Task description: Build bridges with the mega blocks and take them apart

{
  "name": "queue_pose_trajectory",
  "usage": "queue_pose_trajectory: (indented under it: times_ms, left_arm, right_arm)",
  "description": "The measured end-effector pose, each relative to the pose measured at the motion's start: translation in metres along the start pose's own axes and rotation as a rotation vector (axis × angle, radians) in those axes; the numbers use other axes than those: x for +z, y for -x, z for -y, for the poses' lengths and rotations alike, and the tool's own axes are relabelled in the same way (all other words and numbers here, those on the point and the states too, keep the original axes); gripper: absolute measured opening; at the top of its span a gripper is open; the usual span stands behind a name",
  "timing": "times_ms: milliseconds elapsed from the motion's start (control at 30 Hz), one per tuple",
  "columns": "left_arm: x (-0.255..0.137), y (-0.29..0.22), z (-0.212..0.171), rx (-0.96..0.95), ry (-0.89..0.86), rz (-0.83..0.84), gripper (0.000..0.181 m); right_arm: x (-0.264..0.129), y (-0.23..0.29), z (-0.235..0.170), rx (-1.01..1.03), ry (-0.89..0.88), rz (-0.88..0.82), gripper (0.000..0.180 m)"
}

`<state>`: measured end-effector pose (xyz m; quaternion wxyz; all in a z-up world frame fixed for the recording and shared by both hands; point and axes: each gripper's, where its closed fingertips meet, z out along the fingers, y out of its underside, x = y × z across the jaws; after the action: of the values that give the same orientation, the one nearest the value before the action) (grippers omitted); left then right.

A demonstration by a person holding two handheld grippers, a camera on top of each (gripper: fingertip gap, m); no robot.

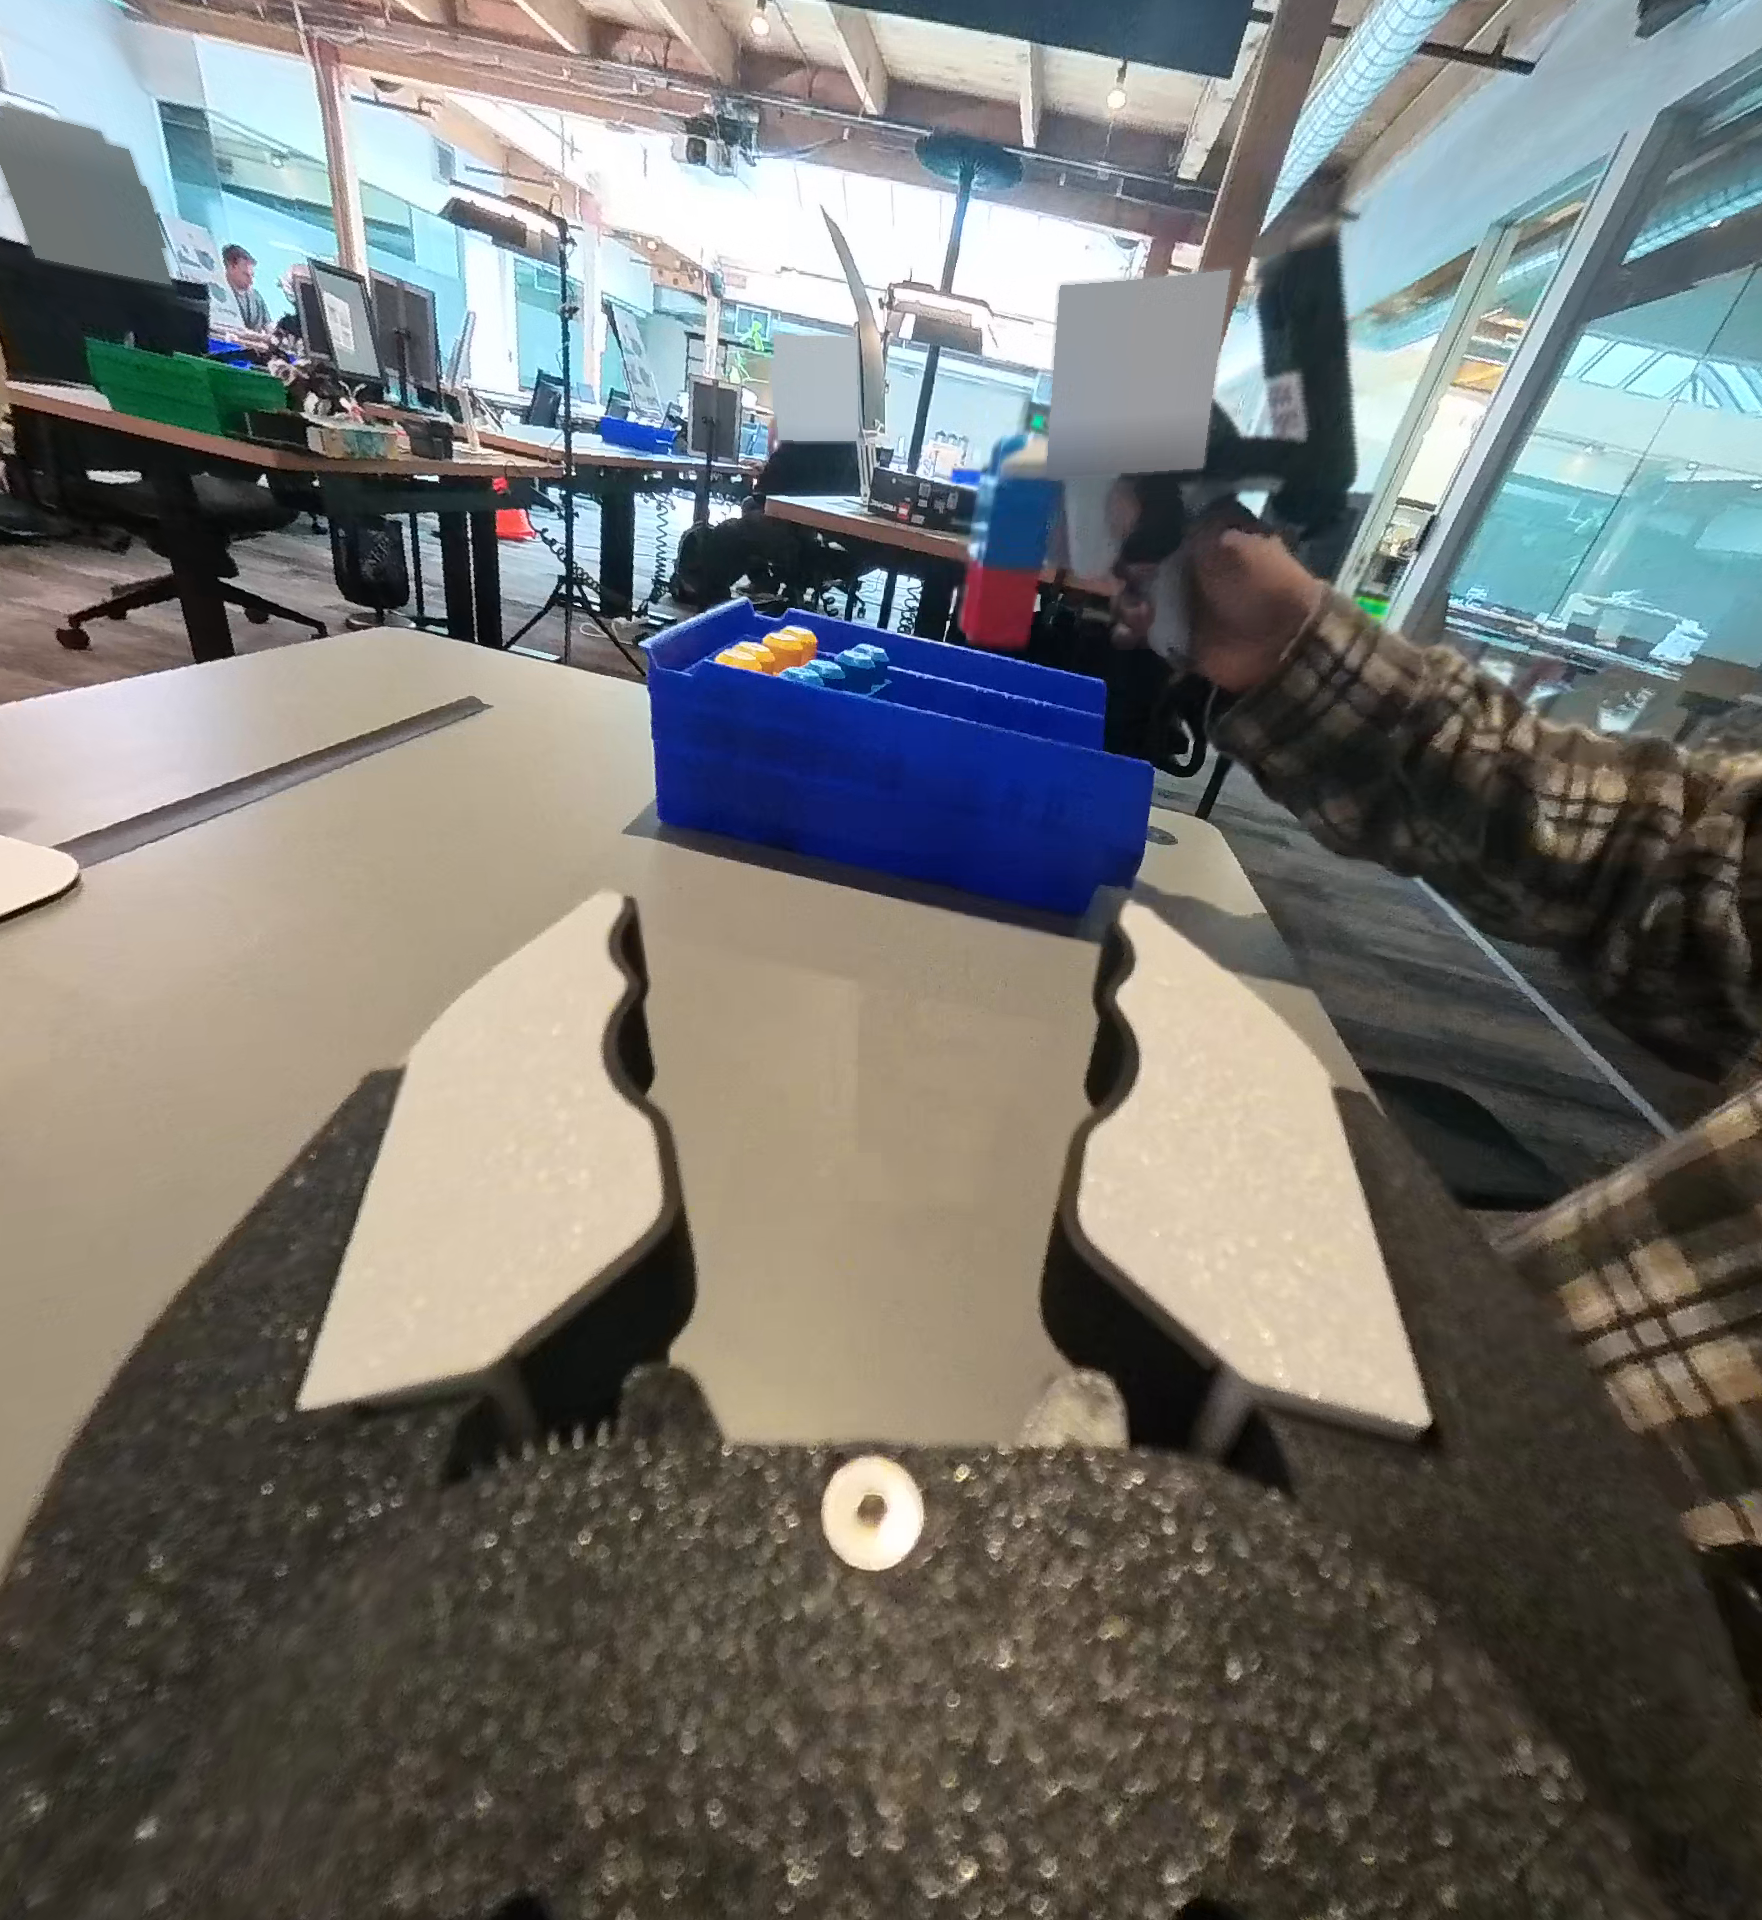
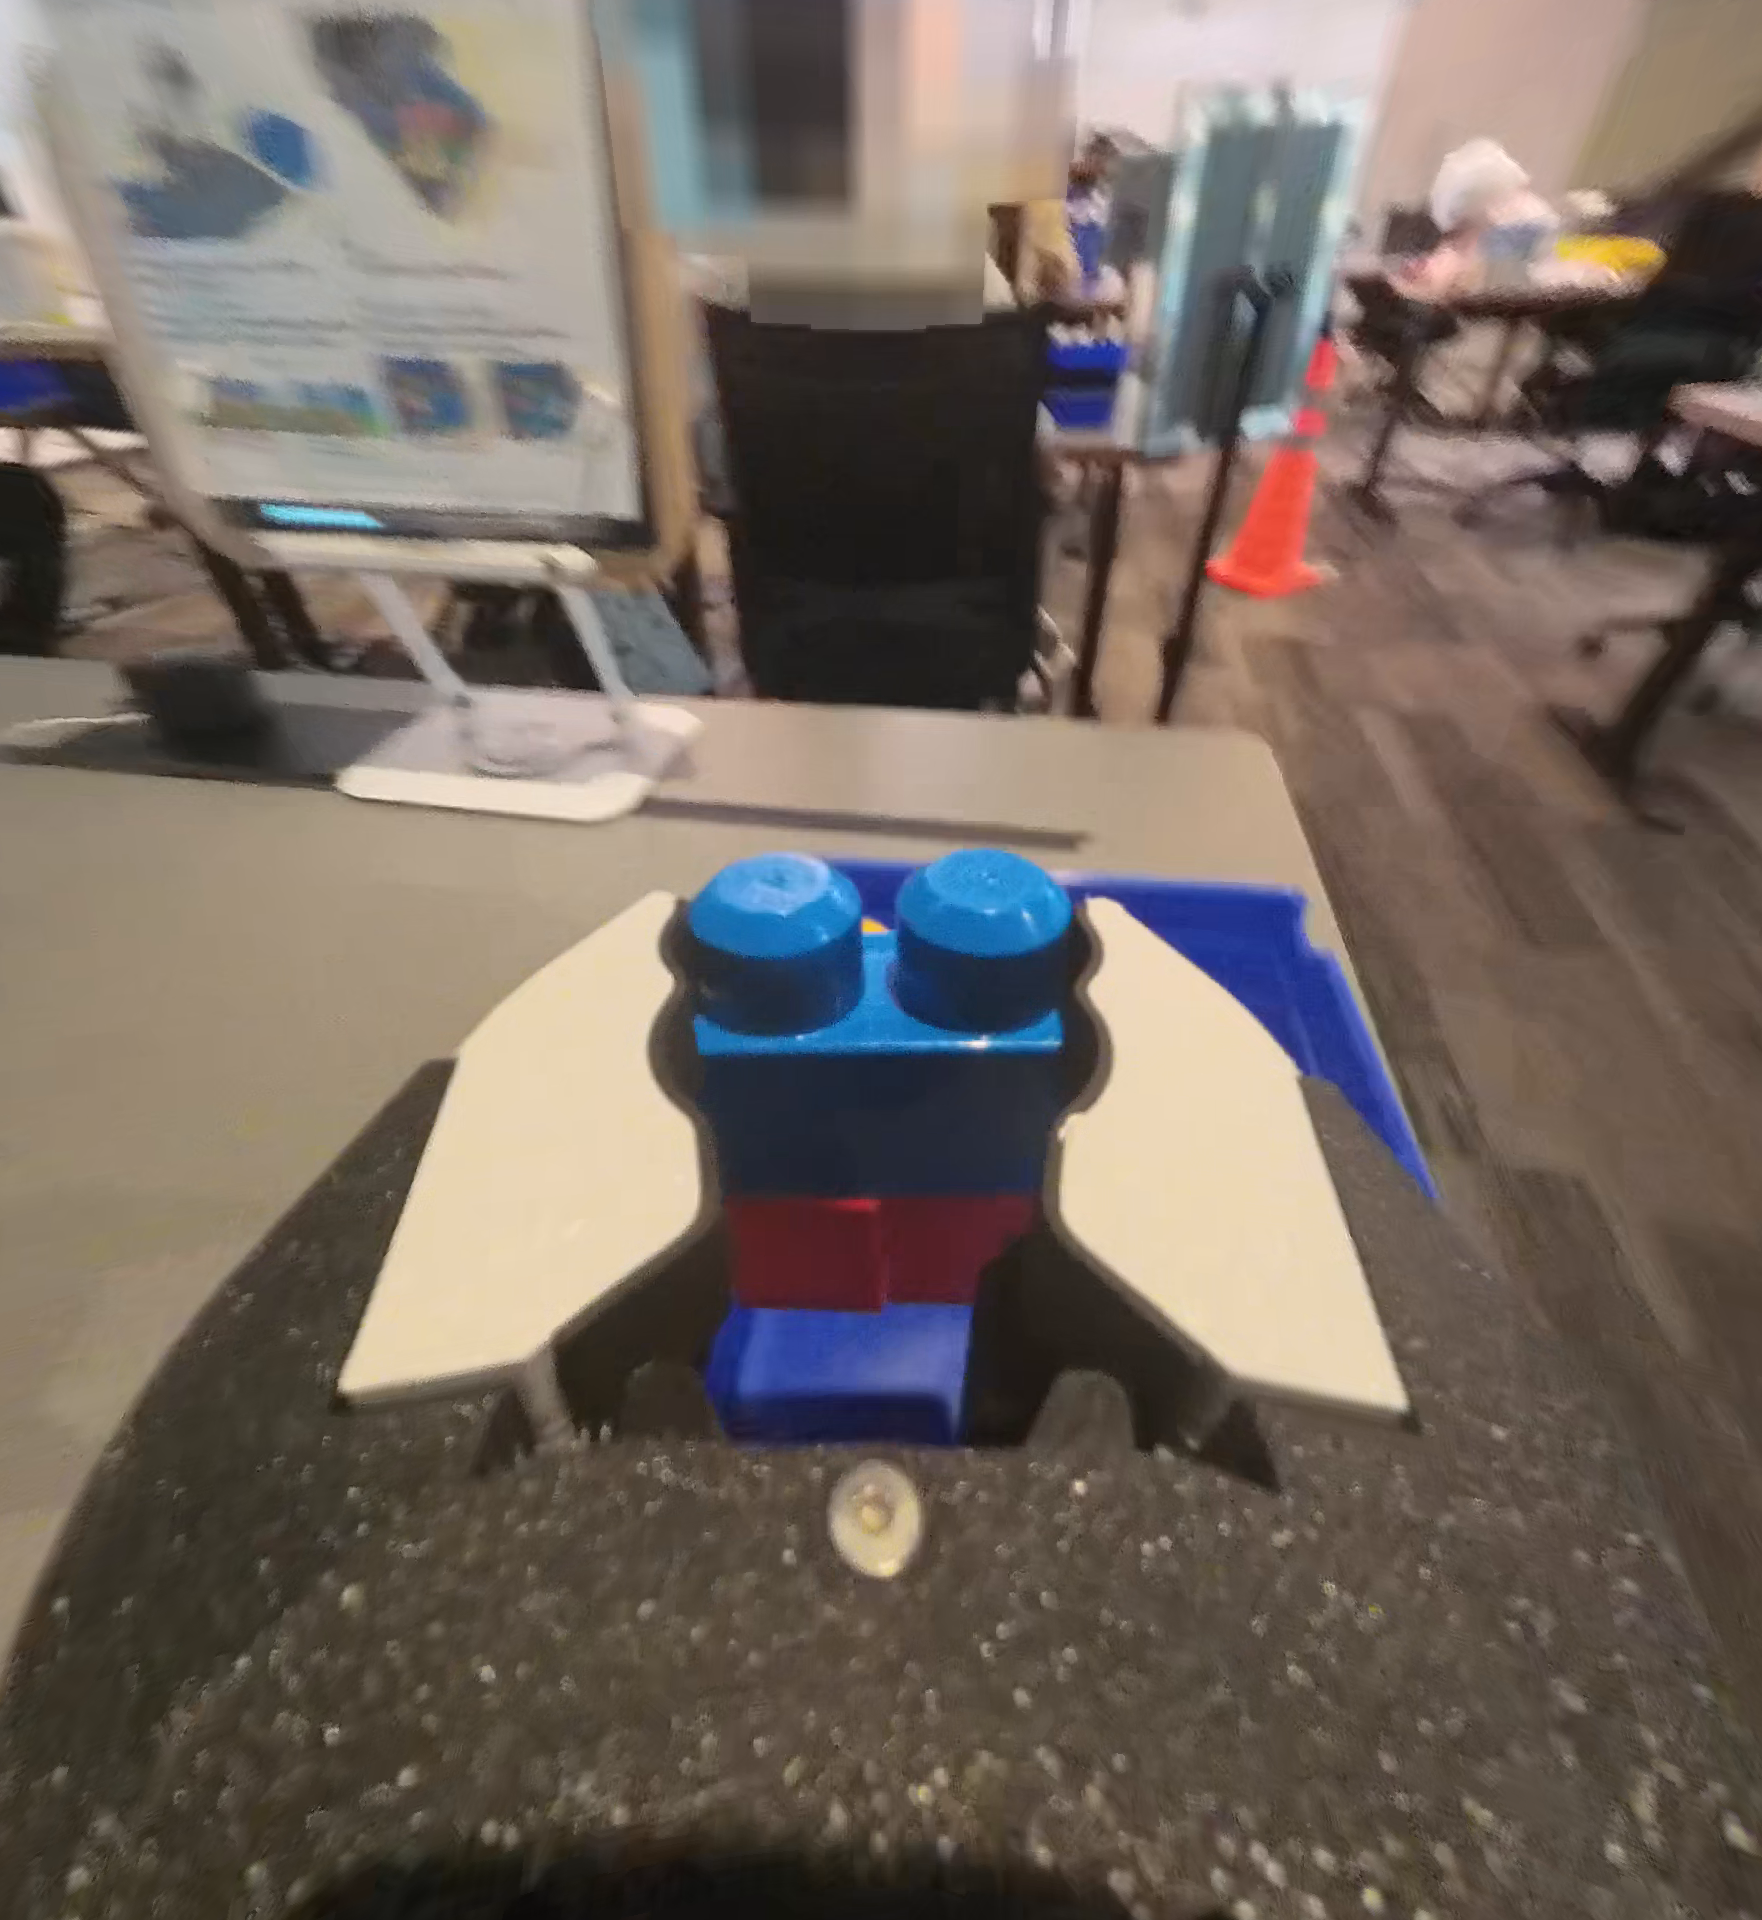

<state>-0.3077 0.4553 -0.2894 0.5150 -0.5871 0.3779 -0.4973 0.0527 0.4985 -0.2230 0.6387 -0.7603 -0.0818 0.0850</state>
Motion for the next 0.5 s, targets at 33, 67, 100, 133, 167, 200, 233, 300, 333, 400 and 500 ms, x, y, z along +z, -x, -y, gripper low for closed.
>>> queue_pose_trajectory:
  times_ms: [33, 67, 100, 133, 167, 200, 233, 300, 333, 400, 500]
  left_arm:
    - [0.000, 0.000, -0.001, -0.001, 0.003, 0.001, 0.082]
    - [0.001, 0.000, -0.001, 0.000, 0.004, 0.004, 0.082]
    - [0.000, 0.001, -0.001, 0.001, 0.003, 0.007, 0.081]
    - [0.000, 0.001, -0.002, 0.002, 0.002, 0.009, 0.081]
    - [0.000, 0.001, -0.001, 0.004, 0.000, 0.010, 0.081]
    - [0.000, 0.001, -0.002, 0.006, -0.001, 0.010, 0.080]
    - [0.000, 0.001, -0.002, 0.009, 0.000, 0.012, 0.079]
    - [0.000, 0.002, -0.004, 0.016, 0.010, 0.015, 0.079]
    - [0.000, 0.002, -0.005, 0.019, 0.015, 0.018, 0.079]
    - [-0.001, 0.003, -0.005, 0.021, 0.015, 0.019, 0.078]
    - [-0.003, 0.002, -0.001, 0.017, 0.000, 0.012, 0.076]
  right_arm:
    - [-0.001, -0.011, -0.013, 0.027, 0.022, -0.034, 0.068]
    - [-0.002, -0.020, -0.023, 0.042, 0.027, -0.071, 0.068]
    - [-0.002, -0.029, -0.032, 0.046, 0.034, -0.117, 0.068]
    - [-0.001, -0.038, -0.039, 0.047, 0.037, -0.162, 0.068]
    - [0.001, -0.043, -0.047, 0.055, 0.037, -0.191, 0.068]
    - [0.004, -0.046, -0.054, 0.074, 0.041, -0.210, 0.068]
    - [0.007, -0.048, -0.061, 0.078, 0.047, -0.227, 0.068]
    - [0.014, -0.055, -0.073, 0.063, 0.055, -0.280, 0.068]
    - [0.017, -0.056, -0.078, 0.079, 0.058, -0.291, 0.068]
    - [0.022, -0.060, -0.079, 0.092, 0.055, -0.314, 0.068]
    - [0.030, -0.062, -0.084, 0.113, 0.070, -0.324, 0.068]
